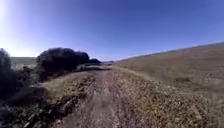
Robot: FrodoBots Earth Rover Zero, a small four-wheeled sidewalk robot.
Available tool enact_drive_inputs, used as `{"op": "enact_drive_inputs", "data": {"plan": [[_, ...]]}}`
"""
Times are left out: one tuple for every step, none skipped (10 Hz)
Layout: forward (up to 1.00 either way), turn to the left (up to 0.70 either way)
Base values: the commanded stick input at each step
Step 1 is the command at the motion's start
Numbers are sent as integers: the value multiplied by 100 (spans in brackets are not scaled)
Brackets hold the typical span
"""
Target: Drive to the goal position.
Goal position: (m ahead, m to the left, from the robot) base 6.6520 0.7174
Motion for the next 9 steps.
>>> {"op": "enact_drive_inputs", "data": {"plan": [[70, 0], [70, 0], [70, 0], [70, 0], [70, 0], [70, 0], [70, 0], [70, 0], [70, 0]]}}
